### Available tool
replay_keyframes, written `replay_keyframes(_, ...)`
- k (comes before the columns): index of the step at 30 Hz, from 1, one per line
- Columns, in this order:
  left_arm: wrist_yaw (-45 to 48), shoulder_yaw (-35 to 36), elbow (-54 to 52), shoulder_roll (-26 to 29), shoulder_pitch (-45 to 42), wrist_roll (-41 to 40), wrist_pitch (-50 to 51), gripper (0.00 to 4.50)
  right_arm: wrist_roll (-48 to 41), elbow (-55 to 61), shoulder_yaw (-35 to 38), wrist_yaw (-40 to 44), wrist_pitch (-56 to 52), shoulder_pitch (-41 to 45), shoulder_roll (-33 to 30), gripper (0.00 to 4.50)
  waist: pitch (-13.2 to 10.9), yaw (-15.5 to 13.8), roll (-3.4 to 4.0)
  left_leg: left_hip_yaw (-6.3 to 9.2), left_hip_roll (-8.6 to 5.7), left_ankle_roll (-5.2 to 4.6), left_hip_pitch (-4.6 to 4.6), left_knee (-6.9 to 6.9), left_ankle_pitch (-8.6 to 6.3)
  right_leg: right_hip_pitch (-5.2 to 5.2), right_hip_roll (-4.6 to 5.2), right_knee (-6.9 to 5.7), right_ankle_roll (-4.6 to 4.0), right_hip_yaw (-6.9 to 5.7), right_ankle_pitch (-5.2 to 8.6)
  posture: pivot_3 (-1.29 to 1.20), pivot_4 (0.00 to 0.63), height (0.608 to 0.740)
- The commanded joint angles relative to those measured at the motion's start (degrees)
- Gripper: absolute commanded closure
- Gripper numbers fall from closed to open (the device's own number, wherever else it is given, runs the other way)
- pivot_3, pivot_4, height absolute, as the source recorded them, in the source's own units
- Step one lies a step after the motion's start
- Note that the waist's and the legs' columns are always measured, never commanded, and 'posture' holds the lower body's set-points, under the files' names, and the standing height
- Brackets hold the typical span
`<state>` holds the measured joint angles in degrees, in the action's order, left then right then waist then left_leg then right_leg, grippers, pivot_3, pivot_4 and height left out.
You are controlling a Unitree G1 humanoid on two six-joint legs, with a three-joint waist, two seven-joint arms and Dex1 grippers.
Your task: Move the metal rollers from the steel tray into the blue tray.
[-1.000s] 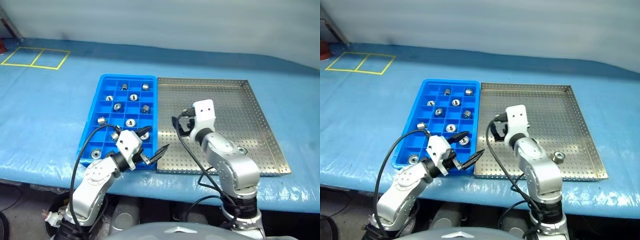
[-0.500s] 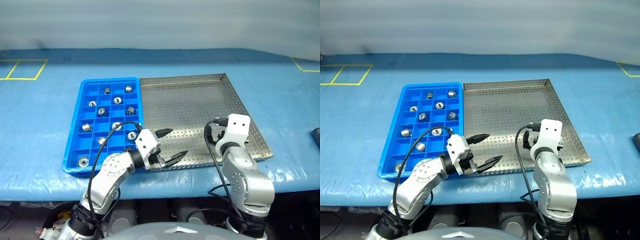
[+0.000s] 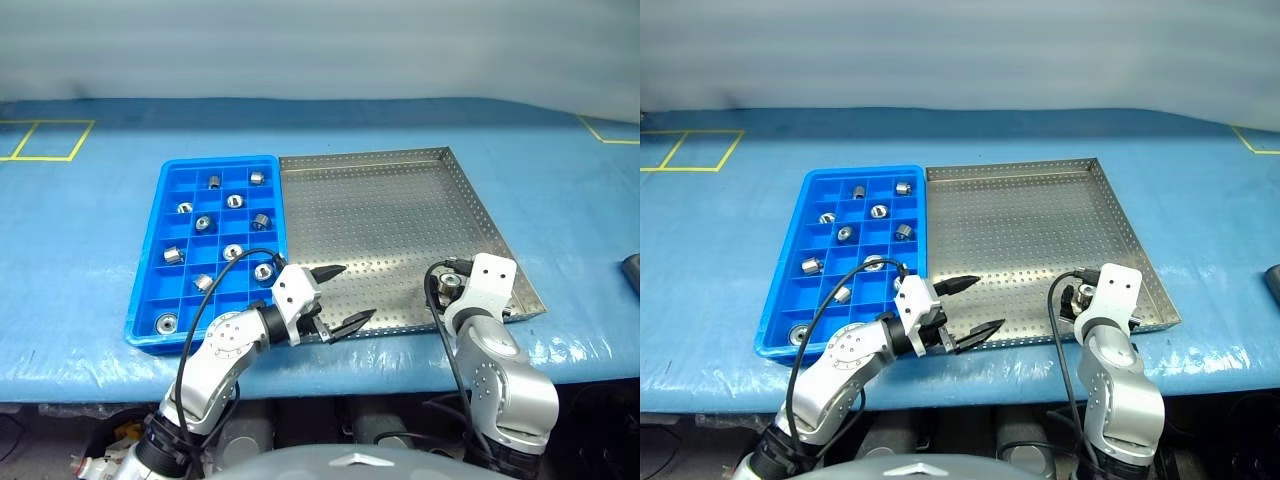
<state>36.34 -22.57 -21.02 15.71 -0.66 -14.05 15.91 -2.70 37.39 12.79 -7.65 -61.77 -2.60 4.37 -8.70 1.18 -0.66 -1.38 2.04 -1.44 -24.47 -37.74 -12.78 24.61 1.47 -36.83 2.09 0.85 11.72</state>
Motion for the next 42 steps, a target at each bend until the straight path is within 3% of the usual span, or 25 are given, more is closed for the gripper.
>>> replay_keyframes(1, -0.2, 0.1, -3.1, 0.0, 0.2, -0.4, 0.2, 0.0, -0.6, -1.3, -0.6, 0.0, -0.4, -0.7, 1.5, 0.67, 0.0, 0.0, -0.01, 0.0, 0.0, 0.0, 0.0, -0.01, 0.0, 0.0, 0.0, 0.0, 0.0, 0.0, 0.0, 0.04, 0.15, 0.74)
replay_keyframes(7, -1.0, 0.6, -3.4, 0.0, 0.3, -0.3, 0.2, 0.0, -0.9, -1.2, -1.9, 0.6, -1.6, 0.8, 0.7, 2.67, 0.0, 0.0, -0.06, 0.0, 0.02, 0.0, 0.0, 0.0, 0.0, 0.0, 0.0, 0.0, 0.0, 0.0, 0.0, 0.05, 0.15, 0.74)
replay_keyframes(8, -1.1, 0.7, -3.5, 0.0, 0.2, -0.4, 0.3, 0.0, -0.9, -1.0, -2.4, 0.7, -2.0, 1.2, 0.4, 2.81, 0.0, 0.0, -0.06, -0.01, 0.03, 0.0, 0.01, -0.01, 0.0, 0.01, 0.0, 0.0, 0.0, 0.0, 0.0, 0.06, 0.15, 0.74)
replay_keyframes(14, -3.1, 1.4, -4.3, -0.6, 0.3, -0.2, -0.1, 0.0, -0.7, 0.6, -6.4, 2.2, -3.8, 4.7, -2.1, 2.81, 0.0, -0.4, -0.02, -0.03, 0.03, 0.0, 0.0, 0.02, 0.0, 0.04, 0.0, -0.01, -0.01, 0.0, 0.0, 0.07, 0.15, 0.74)
replay_keyframes(23, -8.6, 6.5, -7.7, -0.2, 1.8, 1.0, -1.4, 0.0, -4.6, 0.7, -14.9, 11.0, -3.8, 14.9, -8.5, 2.81, 0.0, -2.1, 0.03, 0.01, 0.0, 0.0, -0.07, 0.07, 0.0, 0.08, -0.04, 0.0, -0.02, -0.04, 0.0, 0.23, 0.15, 0.74)
replay_keyframes(31, -8.0, 14.1, -13.2, 4.6, 10.7, -0.6, -5.2, 0.0, -8.1, -4.5, -24.8, 21.5, 1.3, 21.6, -14.2, 2.81, -0.1, -5.4, 0.01, 0.06, -0.01, 0.0, -0.08, 0.16, 0.0, 0.09, -0.03, 0.04, -0.07, -0.11, 0.04, 0.37, 0.15, 0.74)
replay_keyframes(35, -10.8, 16.7, -15.3, 5.4, 15.6, 2.4, -6.8, 0.0, -9.1, -6.7, -27.9, 25.0, 4.3, 22.8, -15.1, 2.81, -0.1, -7.5, -0.02, 0.06, -0.01, 0.0, -0.12, 0.15, 0.0, 0.09, 0.03, 0.12, -0.07, -0.15, 0.04, 0.44, 0.15, 0.74)
replay_keyframes(42, -10.4, 20.9, -18.7, 5.7, 23.7, 0.1, -9.1, 0.0, -10.7, -9.0, -31.7, 30.6, 9.1, 23.6, -16.5, 2.81, -0.2, -10.7, 0.04, 0.07, 0.02, 0.03, -0.19, 0.19, -0.02, 0.14, 0.09, 0.26, -0.07, -0.27, 0.05, 0.5, 0.15, 0.74)
